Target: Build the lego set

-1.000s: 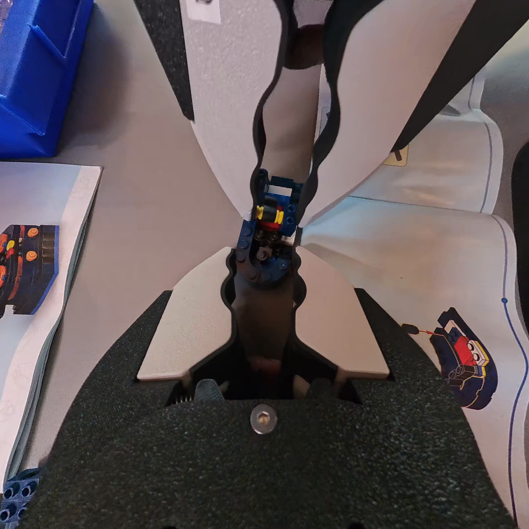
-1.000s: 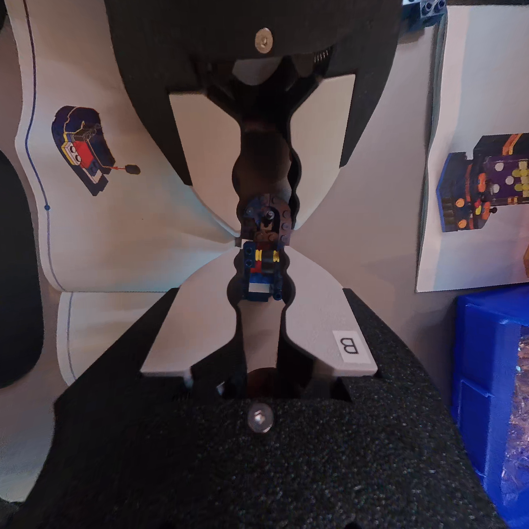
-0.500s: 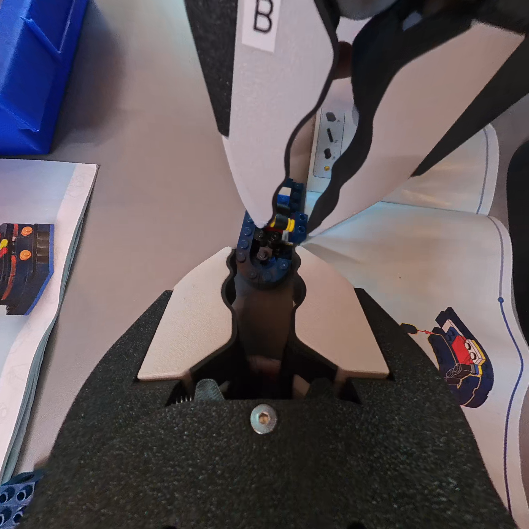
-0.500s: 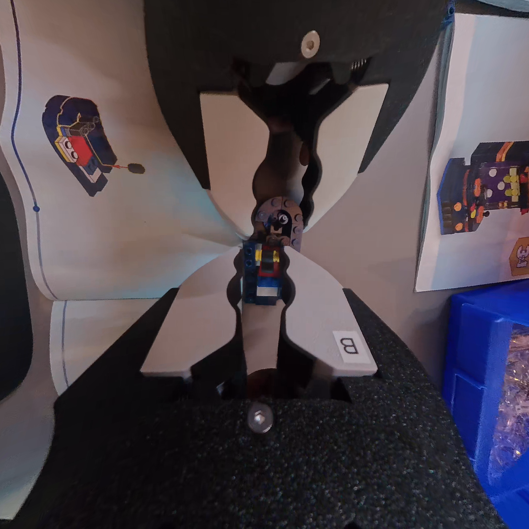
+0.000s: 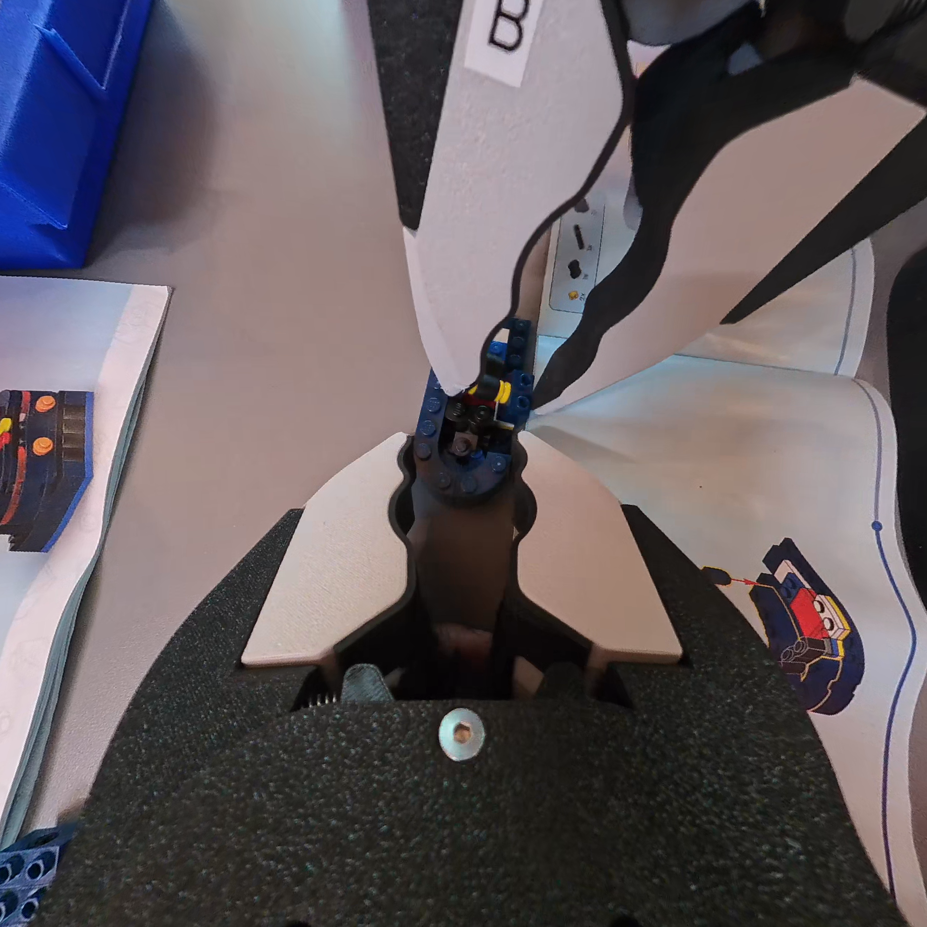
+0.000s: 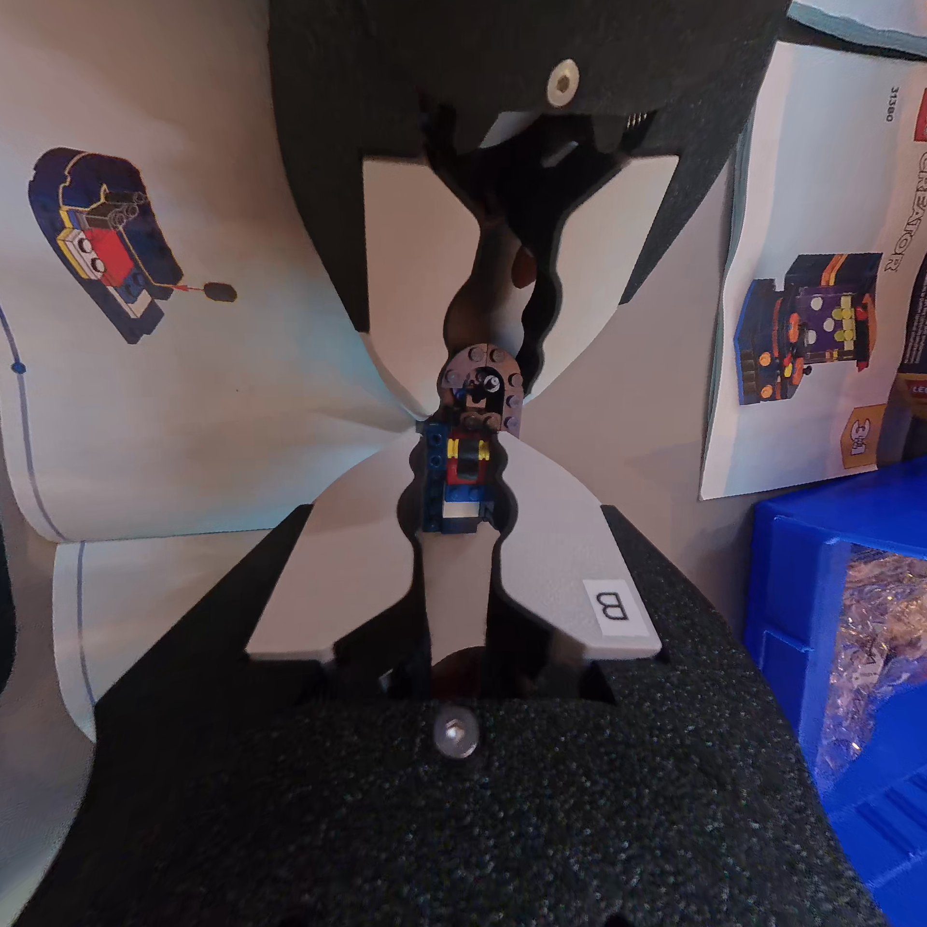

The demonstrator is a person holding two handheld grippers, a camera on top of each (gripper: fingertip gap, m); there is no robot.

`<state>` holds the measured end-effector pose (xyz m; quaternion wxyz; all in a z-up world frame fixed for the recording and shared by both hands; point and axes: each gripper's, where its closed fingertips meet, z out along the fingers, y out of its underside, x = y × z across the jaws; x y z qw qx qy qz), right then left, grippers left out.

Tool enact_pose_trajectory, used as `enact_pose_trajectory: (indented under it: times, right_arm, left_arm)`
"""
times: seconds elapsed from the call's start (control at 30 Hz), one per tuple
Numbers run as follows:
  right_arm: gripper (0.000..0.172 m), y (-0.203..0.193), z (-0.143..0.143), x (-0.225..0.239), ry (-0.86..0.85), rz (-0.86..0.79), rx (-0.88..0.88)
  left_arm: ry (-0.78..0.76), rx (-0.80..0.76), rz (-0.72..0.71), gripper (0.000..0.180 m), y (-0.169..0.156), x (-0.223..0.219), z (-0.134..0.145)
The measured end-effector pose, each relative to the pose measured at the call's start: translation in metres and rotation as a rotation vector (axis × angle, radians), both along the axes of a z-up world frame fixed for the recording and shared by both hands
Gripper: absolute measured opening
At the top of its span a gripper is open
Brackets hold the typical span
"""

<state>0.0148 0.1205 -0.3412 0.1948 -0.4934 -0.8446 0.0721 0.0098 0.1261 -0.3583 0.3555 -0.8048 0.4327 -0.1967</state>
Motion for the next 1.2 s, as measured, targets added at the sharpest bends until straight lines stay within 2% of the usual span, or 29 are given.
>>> enact_pose_trajectory:
  times: [0.3,0.5,0.6,0.63,0.73,1.03,1.2]
  right_arm:
    - [0.028,0.004,0.003,-0.003,0.073,0.031,0.095]
    - [0.029,0.000,0.007,-0.002,0.125,0.046,0.066]
    - [0.010,-0.005,0.014,-0.001,0.172,0.069,0.019]
    - [0.009,-0.006,0.013,0.001,0.166,0.066,-0.001]
    - [0.011,-0.001,0.006,0.004,0.135,0.058,0.010]
    - [0.007,-0.003,0.000,0.003,0.110,0.165,0.119]
    - [0.007,-0.003,0.000,0.003,0.144,0.145,0.124]
  left_arm:
    - [-0.001,-0.001,-0.001,0.036,0.000,0.000,0.000]
    - [-0.002,-0.002,-0.002,0.035,0.000,0.000,0.000]
    - [-0.002,-0.002,-0.002,0.035,0.000,0.000,0.000]
    - [-0.002,-0.002,-0.002,0.035,0.000,0.000,0.000]
    - [-0.002,-0.002,-0.002,0.036,0.000,0.000,0.000]
    - [-0.002,-0.002,-0.002,0.036,0.000,0.001,0.000]
    - [-0.001,-0.002,-0.002,0.036,0.000,0.001,0.000]
